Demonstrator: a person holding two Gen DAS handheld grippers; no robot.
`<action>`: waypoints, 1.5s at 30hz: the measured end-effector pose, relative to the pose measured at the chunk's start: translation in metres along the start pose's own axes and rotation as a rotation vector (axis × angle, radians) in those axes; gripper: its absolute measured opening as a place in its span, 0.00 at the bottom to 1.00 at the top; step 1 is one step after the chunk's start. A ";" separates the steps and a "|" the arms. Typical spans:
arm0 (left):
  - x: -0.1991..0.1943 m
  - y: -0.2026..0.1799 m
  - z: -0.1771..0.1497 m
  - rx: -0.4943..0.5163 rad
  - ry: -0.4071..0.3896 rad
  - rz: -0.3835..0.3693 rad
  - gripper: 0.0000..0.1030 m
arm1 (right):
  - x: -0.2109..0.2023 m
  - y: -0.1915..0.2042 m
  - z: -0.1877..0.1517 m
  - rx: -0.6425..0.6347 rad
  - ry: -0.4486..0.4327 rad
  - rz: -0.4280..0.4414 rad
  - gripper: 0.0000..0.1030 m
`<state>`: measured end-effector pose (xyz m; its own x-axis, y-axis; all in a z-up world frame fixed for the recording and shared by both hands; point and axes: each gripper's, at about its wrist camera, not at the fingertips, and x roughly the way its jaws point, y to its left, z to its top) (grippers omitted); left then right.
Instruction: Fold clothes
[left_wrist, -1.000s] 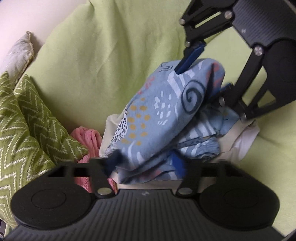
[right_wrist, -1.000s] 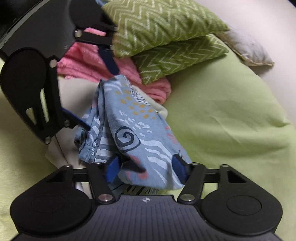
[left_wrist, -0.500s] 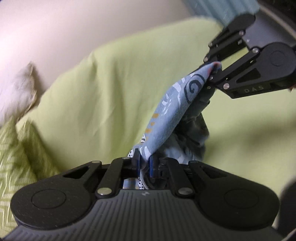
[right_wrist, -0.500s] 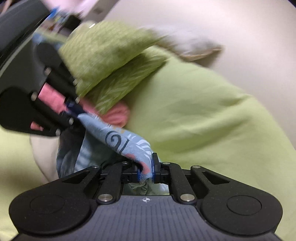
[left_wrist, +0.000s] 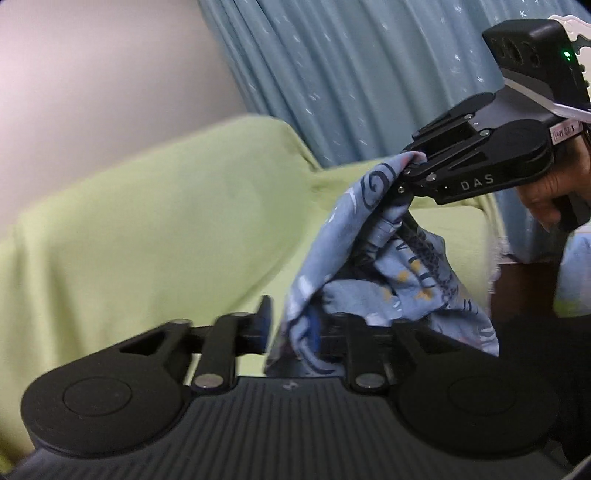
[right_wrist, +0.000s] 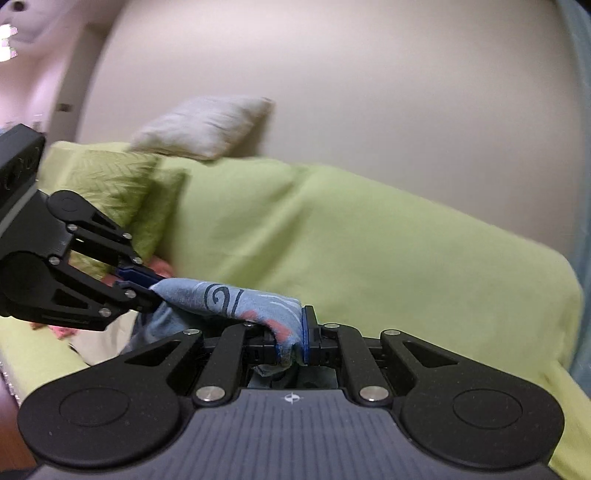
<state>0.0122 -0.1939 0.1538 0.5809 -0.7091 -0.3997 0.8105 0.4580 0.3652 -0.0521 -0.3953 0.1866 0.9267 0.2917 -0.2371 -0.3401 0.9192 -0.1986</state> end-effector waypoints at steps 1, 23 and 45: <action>0.018 -0.002 0.000 -0.013 0.020 -0.029 0.40 | -0.001 -0.014 -0.009 0.029 0.029 -0.027 0.09; 0.213 -0.016 -0.110 -0.262 0.327 -0.293 0.49 | 0.042 -0.188 -0.229 0.402 0.512 -0.512 0.31; 0.111 -0.008 -0.143 -0.004 0.313 -0.231 0.06 | 0.110 -0.150 -0.157 0.004 0.349 -0.235 0.82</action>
<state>0.0809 -0.2000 -0.0139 0.3777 -0.5965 -0.7082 0.9225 0.3082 0.2324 0.0759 -0.5426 0.0414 0.8687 -0.0331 -0.4942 -0.1243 0.9513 -0.2821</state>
